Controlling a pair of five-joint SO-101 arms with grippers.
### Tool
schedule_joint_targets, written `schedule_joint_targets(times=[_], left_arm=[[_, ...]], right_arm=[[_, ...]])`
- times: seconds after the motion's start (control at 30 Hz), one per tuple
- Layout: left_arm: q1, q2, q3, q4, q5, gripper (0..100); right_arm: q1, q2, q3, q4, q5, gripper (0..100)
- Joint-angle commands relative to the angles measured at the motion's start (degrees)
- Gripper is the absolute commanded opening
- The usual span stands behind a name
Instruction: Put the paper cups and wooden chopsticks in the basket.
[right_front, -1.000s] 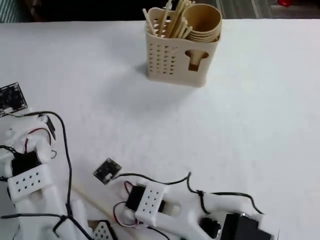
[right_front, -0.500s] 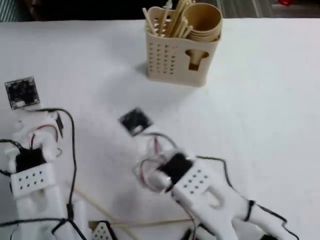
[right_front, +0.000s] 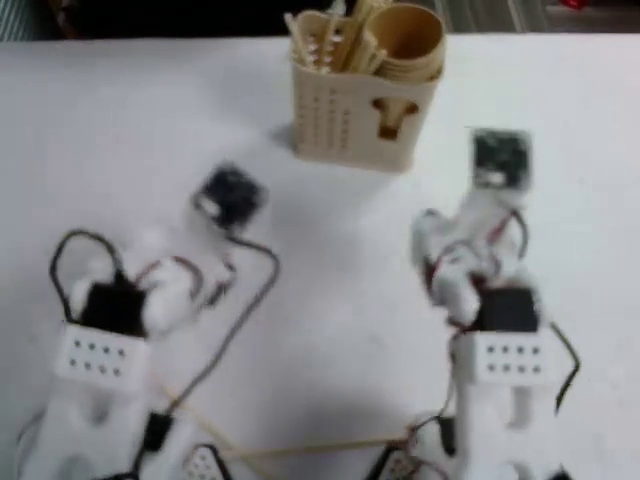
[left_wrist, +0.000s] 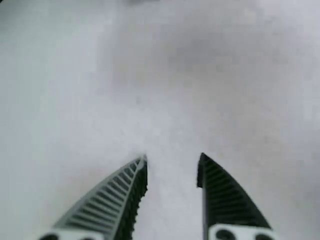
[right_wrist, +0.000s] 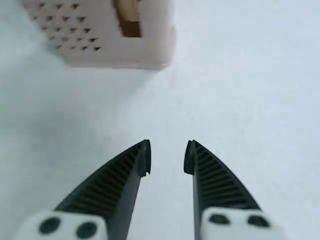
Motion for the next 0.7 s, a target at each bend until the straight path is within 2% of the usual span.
schedule_joint_targets(times=[0.0,0.17,0.3,0.5,0.67], left_arm=[[10.24,-1.10,-6.07,13.19,-9.32,23],[18.51,-1.10,-7.12,26.46,-21.80,23],[24.48,-1.01,-4.40,29.98,-24.09,23],[33.80,-1.36,7.03,24.35,-23.82,23],[43.38,-1.01,16.97,17.23,-23.38,23]], right_arm=[[8.66,-1.36,1.05,-4.18,0.18,12.6],[15.78,-1.36,5.10,-8.48,0.35,12.6],[16.84,-1.36,8.00,-12.88,0.62,12.6],[17.45,-1.36,8.62,-14.46,0.62,12.6],[21.85,-1.36,8.62,-16.13,0.70,12.6]])
